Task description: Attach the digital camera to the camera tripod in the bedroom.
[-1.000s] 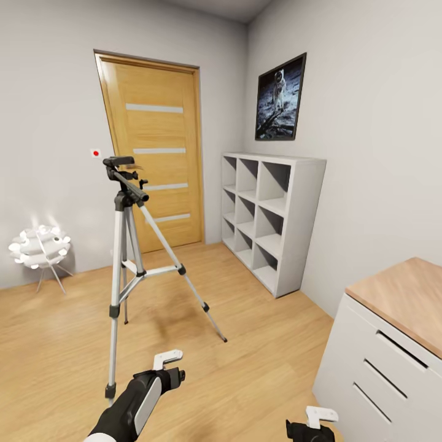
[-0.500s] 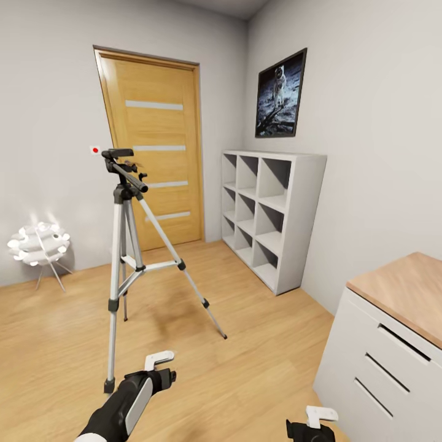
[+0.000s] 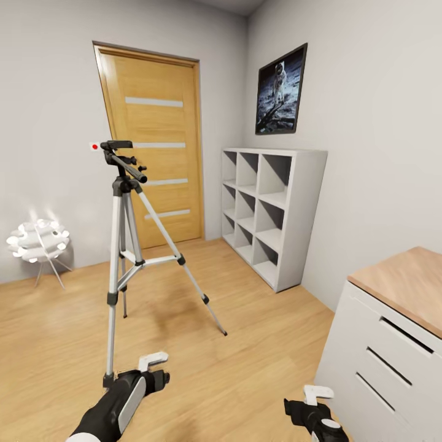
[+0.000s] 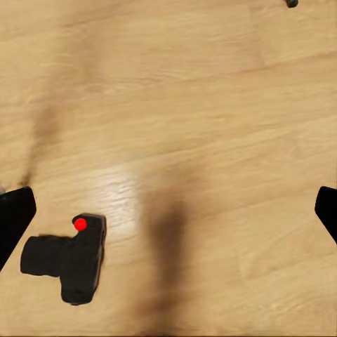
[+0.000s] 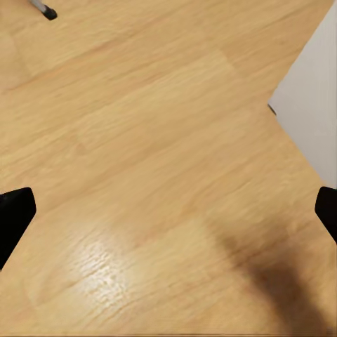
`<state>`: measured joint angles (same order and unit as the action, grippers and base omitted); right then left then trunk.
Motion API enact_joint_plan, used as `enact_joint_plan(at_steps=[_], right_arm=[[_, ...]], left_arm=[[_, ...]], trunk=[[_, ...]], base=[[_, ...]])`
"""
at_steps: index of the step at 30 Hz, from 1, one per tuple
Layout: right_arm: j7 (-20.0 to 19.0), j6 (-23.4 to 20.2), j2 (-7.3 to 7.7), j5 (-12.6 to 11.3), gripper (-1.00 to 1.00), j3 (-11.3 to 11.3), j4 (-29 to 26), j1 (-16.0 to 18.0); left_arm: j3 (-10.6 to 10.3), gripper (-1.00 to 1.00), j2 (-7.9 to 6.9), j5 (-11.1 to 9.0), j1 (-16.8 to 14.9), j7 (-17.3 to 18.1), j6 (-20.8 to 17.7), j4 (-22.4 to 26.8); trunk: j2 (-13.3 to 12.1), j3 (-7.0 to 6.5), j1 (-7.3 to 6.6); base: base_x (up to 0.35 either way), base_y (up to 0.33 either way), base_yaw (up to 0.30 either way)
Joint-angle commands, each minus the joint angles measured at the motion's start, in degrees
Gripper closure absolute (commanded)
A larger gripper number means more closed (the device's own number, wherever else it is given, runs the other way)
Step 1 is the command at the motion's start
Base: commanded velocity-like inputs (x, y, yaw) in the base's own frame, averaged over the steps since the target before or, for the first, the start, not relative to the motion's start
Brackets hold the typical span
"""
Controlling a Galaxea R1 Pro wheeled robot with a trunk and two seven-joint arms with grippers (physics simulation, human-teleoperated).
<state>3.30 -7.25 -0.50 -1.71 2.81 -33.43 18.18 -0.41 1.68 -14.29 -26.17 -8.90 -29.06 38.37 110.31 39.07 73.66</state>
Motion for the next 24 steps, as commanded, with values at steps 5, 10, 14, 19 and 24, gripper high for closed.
enact_joint_plan(at_steps=[5,10,14,19,24], right_arm=[[0.09,-0.49,0.05,-0.08,-1.0,-0.15,-0.19,0.01],[0.12,-0.33,0.18,0.0,-1.0,-2.76,-0.07,0.01],[0.13,-0.05,0.12,0.11,-1.0,-5.27,-0.2,0.01],[0.13,-0.3,0.07,0.14,-1.0,-6.06,-0.64,0.01],[0.13,-1.62,0.06,0.08,-1.0,-6.23,-5.31,0.01]], left_arm=[[-0.01,-1.0,0.06,-0.87,-0.02,-0.41,1.52,-9.06],[0.03,-1.0,0.06,-1.01,-0.02,-0.39,8.13,-15.16],[0.08,-1.0,-0.08,-1.13,-0.02,-0.36,12.34,-18.66],[0.13,-1.0,-0.23,-1.12,-0.02,-0.34,13.74,-19.98],[0.14,-1.0,-0.21,-1.3,-0.02,-0.32,13.91,-20.07]], trunk=[[2.05,0.96,1.1],[4.05,1.86,2.2],[5.66,2.58,3.07],[7.66,3.47,4.17],[9.67,4.37,5.27]], base=[[0.0,0.0,0.0],[0.0,0.0,0.0],[0.0,0.0,0.0],[0.0,0.0,0.0],[0.0,0.0,0.0]])
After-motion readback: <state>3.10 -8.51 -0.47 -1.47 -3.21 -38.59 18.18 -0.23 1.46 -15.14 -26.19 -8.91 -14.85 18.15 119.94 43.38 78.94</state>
